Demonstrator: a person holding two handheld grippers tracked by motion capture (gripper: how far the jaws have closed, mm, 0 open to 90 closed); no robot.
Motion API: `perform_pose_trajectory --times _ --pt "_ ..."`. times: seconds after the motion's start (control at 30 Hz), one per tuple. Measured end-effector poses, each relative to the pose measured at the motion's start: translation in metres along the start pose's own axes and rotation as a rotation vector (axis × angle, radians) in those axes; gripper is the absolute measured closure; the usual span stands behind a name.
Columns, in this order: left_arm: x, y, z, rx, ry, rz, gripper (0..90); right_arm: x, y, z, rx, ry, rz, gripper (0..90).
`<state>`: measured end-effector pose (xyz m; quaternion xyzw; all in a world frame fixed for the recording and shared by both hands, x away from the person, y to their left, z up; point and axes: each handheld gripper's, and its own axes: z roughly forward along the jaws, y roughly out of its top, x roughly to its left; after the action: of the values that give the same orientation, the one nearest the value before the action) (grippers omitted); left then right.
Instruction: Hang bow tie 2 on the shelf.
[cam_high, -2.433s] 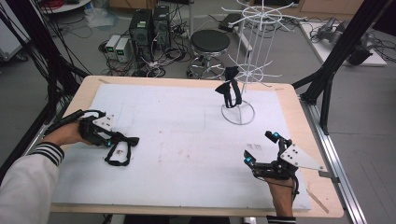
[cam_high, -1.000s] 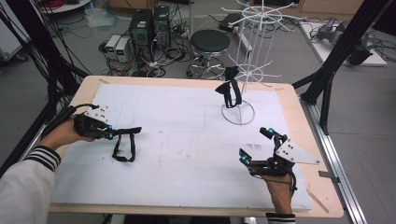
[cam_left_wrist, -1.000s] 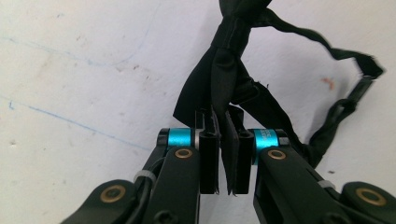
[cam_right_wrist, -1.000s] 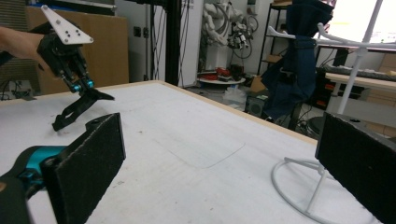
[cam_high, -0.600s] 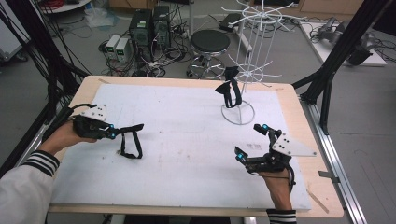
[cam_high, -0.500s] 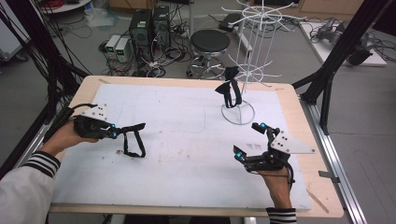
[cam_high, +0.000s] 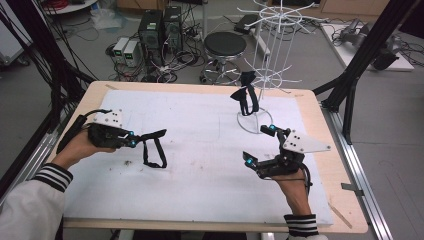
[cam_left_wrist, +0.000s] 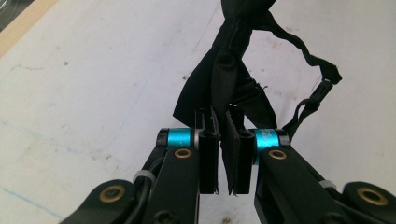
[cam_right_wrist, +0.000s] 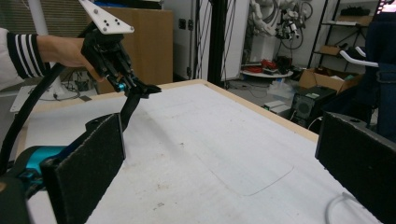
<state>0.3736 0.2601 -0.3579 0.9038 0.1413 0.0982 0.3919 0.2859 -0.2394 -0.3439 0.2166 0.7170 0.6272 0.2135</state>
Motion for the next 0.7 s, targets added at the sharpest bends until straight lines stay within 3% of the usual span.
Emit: perform_pose_trajectory --times 0.7 --pt "-0.019 0.034 0.011 -0.129 -0.039 -0.007 84.6 -0.003 0.018 0.022 0.034 0.093 0.024 0.7"
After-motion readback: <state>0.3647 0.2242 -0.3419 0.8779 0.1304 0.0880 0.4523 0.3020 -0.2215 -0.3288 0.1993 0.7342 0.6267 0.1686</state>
